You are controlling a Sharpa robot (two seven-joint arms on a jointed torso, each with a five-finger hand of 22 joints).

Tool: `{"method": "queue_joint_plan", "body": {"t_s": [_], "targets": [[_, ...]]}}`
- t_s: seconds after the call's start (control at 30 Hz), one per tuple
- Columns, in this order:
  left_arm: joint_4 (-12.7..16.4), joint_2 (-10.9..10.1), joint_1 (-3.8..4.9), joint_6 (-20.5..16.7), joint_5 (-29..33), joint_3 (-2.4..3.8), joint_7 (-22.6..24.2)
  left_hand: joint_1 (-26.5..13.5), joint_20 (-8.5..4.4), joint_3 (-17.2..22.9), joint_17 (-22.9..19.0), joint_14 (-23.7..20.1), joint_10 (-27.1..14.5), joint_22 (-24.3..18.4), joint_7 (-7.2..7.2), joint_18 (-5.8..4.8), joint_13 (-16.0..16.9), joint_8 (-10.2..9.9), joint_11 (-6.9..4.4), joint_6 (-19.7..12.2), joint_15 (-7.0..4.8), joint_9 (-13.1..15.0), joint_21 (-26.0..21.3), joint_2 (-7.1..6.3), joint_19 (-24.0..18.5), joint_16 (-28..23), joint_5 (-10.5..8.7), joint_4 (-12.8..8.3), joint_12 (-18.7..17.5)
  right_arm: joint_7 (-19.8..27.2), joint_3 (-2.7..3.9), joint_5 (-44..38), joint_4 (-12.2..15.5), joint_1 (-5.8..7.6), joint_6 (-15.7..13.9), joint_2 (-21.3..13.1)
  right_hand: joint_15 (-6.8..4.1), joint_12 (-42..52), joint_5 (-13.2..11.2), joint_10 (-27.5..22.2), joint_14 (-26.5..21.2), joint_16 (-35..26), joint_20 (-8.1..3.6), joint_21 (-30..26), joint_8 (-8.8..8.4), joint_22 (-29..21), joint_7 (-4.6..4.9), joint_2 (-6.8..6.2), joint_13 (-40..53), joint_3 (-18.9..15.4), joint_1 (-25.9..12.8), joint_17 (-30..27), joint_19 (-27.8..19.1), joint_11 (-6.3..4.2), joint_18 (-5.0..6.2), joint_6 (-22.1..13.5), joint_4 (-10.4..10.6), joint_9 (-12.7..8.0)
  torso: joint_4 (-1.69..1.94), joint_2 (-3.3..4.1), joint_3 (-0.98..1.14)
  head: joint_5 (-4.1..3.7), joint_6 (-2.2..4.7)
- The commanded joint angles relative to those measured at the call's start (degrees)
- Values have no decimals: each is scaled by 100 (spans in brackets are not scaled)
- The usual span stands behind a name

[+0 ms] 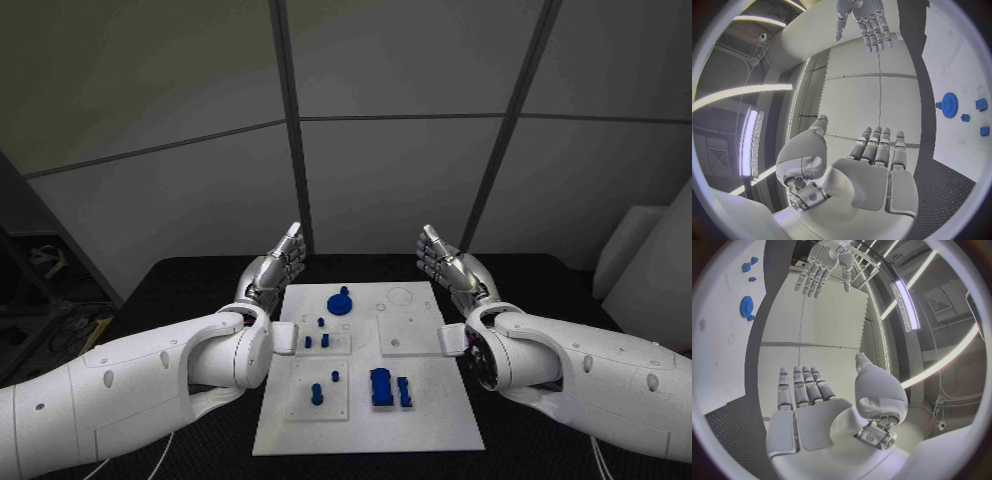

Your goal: Assemble the parts on the task board

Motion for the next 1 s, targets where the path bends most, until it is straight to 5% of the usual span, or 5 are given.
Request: {"method": "queue_joint_plan", "body": {"t_s": [0.03, 0.07, 0.1, 0.13, 1.0], "targets": [[138, -21, -27, -769, -224, 1, 292, -995, -211, -196, -17, -661, -733, -283, -144, -341, -14, -46, -281, -700, -173, -14, -34, 60, -446, -66, -257, -6, -34, 377, -10, 632, 141, 15, -670, -40, -82, -41, -567, -775, -746, -47, -196, -257, -44, -224, -324, 1, -13, -3, -1146, -37, -577, -142, -173, -697, -558, -67, 3, -6, 4, 0, -1], [162, -24, -34, -801, -229, 0, 299, -1071, -234, -207, -17, -709, -787, -306, -144, -341, -14, -46, -281, -752, -173, -14, -34, 60, -471, -66, -274, -6, -34, 384, -12, 648, 158, 15, -687, -46, -82, -41, -567, -833, -803, -47, -208, -257, -44, -242, -324, 1, -13, -3, -1235, -37, -626, -142, -574, -749, -558, -67, 3, -6, 4, 0, -1], [178, -26, -40, -823, -233, 0, 304, -1160, -248, -620, -17, -770, -849, -331, -144, -341, -14, -46, -281, -817, -173, -14, -34, 60, -515, -66, -299, -6, -34, 386, -13, 654, 163, 16, -692, -48, -82, -41, -567, -905, -874, -47, -614, -257, -44, -262, -324, 1, -13, -3, -1343, -37, -679, -142, -574, -818, -558, -67, 3, -6, 4, 0, -1], [186, -27, -42, -834, -235, -1, 306, -1263, -655, -620, -17, -837, -927, -361, -144, -341, -14, -46, -281, -887, -173, -14, -34, 60, -562, -66, -322, -6, -34, 386, -13, 654, 163, 16, -692, -48, -82, -41, -567, -990, -953, -47, -614, -257, -44, -287, -324, 1, -13, -3, -1468, -37, -740, -142, -574, -893, -558, -67, 3, -6, 4, 0, -1], [186, -27, -42, -834, -235, -1, 306, -2463, -655, -620, -17, -1629, -1812, -886, -144, -341, -14, -46, -281, -1726, -173, -14, -34, 60, -1398, -66, -794, -6, -34, 386, -13, 654, 163, 16, -692, -48, -82, -41, -567, -1912, -1862, -47, -614, -257, -44, -707, -324, 1, -13, -3, -2870, -37, -1421, -142, -574, -1739, -558, -67, 3, -6, 4, 0, -1]]}}
